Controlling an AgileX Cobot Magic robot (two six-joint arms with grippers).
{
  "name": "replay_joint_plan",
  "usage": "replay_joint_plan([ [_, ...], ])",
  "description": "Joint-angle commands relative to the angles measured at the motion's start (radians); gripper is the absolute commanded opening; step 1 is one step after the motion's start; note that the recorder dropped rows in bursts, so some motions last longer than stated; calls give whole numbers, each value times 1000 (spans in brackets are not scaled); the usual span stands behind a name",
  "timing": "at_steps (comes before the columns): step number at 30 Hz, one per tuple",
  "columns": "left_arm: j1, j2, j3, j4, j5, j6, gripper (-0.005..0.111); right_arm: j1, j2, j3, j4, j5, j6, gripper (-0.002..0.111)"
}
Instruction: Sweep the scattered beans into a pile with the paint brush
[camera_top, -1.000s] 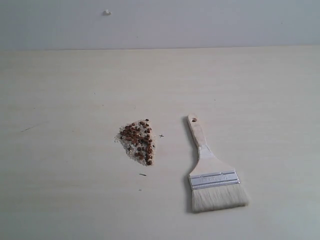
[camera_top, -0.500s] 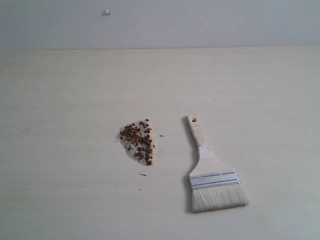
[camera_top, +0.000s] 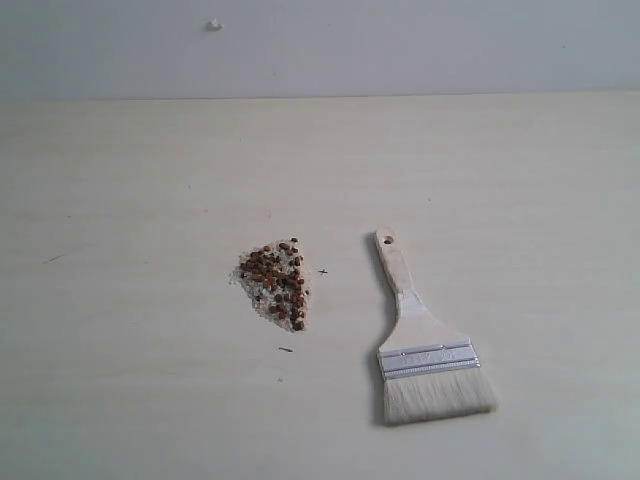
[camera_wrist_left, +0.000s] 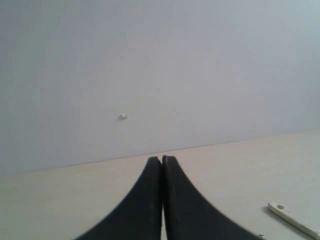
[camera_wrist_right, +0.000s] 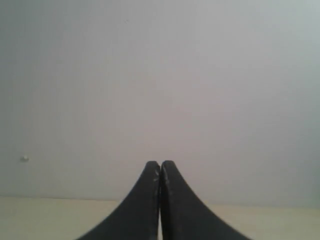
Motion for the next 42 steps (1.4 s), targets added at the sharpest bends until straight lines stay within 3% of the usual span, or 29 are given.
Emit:
replay_joint_plan([
  [1, 2, -5, 3, -5, 4, -4, 0, -28, -24, 118, -129, 4, 130, 0],
  [8, 2, -5, 3, -5, 2, -4, 0, -28, -24, 259, -168, 2, 155, 0],
  [42, 2, -5, 3, -5, 2, -4, 0, -28, -24, 262, -158, 26, 150, 0],
])
